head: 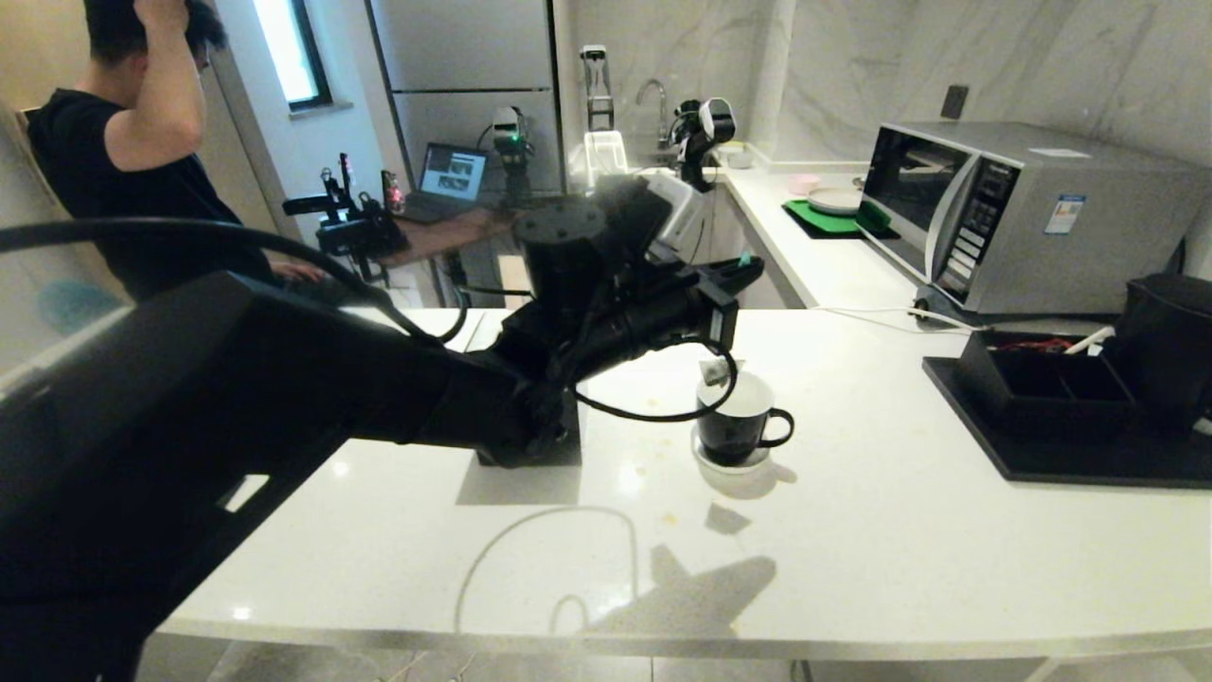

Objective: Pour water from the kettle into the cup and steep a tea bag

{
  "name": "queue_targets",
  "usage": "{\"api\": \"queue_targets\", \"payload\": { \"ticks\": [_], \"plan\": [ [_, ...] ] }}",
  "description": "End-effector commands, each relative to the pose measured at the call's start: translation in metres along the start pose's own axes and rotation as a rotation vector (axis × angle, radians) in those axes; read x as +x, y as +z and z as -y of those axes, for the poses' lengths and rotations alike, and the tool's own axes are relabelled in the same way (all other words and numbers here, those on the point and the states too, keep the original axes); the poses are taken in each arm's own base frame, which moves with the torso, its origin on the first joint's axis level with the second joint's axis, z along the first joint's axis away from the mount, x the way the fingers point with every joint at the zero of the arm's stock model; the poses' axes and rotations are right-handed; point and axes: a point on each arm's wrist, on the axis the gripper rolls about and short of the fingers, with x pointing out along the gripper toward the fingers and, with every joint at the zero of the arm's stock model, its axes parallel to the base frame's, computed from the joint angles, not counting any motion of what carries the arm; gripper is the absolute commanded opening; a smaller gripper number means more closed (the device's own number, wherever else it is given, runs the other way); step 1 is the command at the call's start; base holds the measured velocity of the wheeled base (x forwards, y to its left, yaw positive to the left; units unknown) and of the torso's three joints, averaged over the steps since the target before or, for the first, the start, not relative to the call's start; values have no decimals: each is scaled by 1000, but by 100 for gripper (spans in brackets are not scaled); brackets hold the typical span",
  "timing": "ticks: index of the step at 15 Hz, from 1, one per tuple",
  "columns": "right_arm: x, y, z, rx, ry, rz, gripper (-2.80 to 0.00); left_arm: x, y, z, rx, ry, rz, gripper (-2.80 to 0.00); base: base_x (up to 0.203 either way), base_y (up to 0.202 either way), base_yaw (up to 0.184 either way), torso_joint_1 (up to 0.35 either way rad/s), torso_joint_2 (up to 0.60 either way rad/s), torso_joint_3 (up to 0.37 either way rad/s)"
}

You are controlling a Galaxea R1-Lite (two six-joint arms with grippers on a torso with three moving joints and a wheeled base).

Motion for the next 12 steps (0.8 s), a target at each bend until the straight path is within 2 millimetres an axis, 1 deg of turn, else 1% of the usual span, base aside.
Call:
{"api": "queue_targets", "payload": {
  "ticks": [1, 4, 12],
  "plan": [
    [0, 0, 0, 0, 0, 0, -280, 0, -1, 0, 2, -1, 2, -280, 0, 0, 0, 0, 0, 0],
    [0, 0, 0, 0, 0, 0, -280, 1, -5, 0, 1, -2, -5, -280, 0, 0, 0, 0, 0, 0],
    [0, 0, 0, 0, 0, 0, -280, 4, -25, -2, -10, 1, -44, -280, 0, 0, 0, 0, 0, 0]
  ]
}}
